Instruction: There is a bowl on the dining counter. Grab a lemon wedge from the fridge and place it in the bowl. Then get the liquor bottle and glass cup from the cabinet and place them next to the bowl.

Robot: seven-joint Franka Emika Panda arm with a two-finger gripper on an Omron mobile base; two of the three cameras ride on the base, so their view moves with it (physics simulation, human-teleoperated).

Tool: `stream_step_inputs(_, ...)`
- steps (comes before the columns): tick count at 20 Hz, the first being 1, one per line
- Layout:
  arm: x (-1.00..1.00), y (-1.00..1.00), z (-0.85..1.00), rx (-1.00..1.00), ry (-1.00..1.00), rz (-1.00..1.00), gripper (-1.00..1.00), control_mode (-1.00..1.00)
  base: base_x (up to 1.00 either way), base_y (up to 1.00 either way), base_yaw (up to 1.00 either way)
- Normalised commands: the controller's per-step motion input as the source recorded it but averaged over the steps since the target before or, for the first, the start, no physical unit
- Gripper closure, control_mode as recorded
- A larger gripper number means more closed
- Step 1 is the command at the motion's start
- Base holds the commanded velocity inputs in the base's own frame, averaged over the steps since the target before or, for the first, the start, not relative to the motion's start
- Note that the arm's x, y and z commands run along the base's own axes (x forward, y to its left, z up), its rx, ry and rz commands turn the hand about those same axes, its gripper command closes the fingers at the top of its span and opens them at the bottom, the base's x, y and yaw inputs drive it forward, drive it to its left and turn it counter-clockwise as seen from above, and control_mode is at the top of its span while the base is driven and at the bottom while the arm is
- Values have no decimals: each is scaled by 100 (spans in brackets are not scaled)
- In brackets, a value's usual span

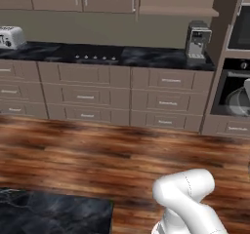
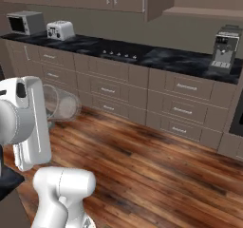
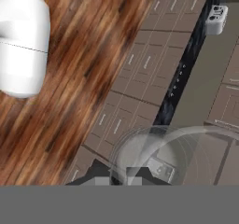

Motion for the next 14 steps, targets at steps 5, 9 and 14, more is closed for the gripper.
stream_step_inputs(5, 0, 0, 0, 0, 0, 0, 100, 100, -100, 21, 20)
stream_step_inputs(9, 0, 0, 0, 0, 0, 0, 100, 100, -100, 29, 19)
stream_step_inputs(14, 0, 0, 0, 0, 0, 0, 100, 100, -100, 32, 17)
